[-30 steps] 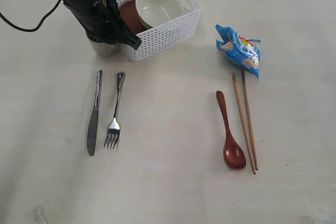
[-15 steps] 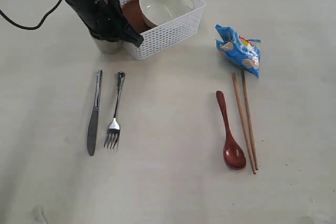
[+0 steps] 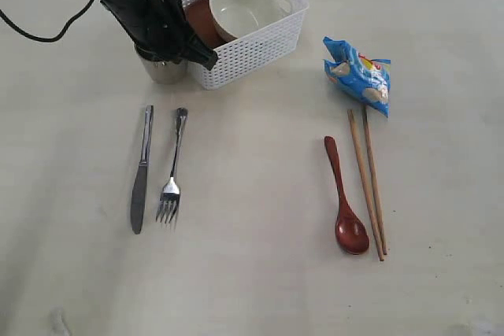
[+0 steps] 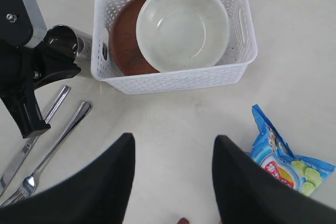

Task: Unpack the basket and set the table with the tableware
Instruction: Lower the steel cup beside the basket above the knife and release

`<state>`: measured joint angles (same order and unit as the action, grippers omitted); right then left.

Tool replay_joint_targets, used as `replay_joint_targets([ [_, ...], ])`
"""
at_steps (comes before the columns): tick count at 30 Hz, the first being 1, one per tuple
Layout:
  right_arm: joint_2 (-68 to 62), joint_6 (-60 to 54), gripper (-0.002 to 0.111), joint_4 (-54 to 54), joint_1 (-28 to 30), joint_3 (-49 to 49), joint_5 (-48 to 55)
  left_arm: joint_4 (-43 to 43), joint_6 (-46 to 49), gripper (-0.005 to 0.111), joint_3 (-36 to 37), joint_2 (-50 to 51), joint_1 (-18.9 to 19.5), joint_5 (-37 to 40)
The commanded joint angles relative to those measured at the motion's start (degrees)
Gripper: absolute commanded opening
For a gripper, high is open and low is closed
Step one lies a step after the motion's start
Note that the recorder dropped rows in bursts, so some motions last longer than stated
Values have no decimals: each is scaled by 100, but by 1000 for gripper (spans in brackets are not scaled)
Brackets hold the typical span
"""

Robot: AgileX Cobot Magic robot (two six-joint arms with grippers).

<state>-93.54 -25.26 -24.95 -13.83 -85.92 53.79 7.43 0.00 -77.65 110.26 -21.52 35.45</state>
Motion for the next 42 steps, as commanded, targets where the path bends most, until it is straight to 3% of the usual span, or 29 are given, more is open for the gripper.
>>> replay_joint_targets([
  [1, 20, -1, 45, -57, 34, 14, 34, -31, 0, 0, -58, -26, -30, 23],
  [32, 20, -11, 45, -57, 34, 14, 37, -26, 0, 1, -46, 265, -30, 23],
  [34, 20, -11, 45, -57, 34, 14, 37, -26, 0, 6, -58, 244, -30, 23],
  [39, 20, -11, 45, -57, 34, 14, 13, -26, 0, 39, -170, 239, -30, 158],
  [42, 20, -11, 45, -57, 34, 14, 13, -2, 0, 52, -180, 230, -30, 170],
])
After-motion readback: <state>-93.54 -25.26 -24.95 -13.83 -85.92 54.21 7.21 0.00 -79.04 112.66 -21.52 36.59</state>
